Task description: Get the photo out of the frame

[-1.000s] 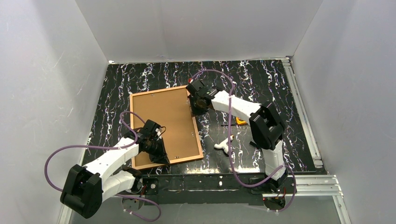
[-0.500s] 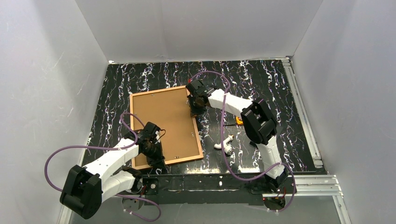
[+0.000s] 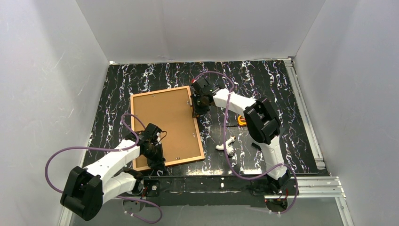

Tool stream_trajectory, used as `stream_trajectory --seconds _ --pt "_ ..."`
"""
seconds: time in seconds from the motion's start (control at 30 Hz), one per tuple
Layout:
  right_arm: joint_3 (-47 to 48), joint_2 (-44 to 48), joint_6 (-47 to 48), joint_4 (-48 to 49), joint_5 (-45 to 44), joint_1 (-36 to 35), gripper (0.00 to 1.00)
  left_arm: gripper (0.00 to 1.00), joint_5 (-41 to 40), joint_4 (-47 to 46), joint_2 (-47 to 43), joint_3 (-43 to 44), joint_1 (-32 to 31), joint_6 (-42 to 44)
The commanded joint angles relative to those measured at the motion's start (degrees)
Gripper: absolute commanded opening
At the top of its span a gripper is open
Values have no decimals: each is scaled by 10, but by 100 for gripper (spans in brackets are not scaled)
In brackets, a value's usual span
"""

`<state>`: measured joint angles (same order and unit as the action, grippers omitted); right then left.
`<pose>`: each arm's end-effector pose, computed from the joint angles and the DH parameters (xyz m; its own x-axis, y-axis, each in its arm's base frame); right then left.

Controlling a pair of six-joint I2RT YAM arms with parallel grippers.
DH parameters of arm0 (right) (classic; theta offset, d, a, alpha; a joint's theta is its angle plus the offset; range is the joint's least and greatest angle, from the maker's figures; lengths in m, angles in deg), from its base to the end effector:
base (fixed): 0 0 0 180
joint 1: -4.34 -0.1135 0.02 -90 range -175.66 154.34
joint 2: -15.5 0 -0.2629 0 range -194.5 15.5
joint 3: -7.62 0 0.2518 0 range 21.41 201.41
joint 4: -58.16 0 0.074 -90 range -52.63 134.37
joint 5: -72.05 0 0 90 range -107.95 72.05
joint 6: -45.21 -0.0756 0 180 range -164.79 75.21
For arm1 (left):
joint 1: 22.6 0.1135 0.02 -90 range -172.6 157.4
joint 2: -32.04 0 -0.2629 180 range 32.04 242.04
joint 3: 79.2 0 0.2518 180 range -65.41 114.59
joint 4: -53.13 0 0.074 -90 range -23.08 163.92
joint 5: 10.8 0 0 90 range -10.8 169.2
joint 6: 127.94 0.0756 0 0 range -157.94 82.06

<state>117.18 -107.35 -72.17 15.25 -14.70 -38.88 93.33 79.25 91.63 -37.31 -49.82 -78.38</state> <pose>0.3547 0.3392 0.1523 -0.8627 -0.1806 -0.4723 -0.3490 0.8886 0.2977 0.1988 -0.1230 0.1617 -0.8579 -0.2661 -0.4395 0.0574 0.8004 -0.5967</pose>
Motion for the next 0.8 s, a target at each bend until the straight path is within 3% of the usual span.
stream_trajectory --seconds 0.0,0.2,0.4,0.6,0.77 --pt "-16 -22 37 56 56 13 1 0 -13 59 11 -4 -1 10" --pt "-4 11 51 35 43 16 1 0 -11 65 11 11 -1 11" --pt "-33 117 49 -1 -44 20 1 0 23 76 -3 46 -1 6" --pt "-130 210 73 6 -121 82 1 24 71 70 -38 71 -1 -8" --pt "-141 182 109 -41 -202 198 1 38 92 68 -71 79 -2 -19"
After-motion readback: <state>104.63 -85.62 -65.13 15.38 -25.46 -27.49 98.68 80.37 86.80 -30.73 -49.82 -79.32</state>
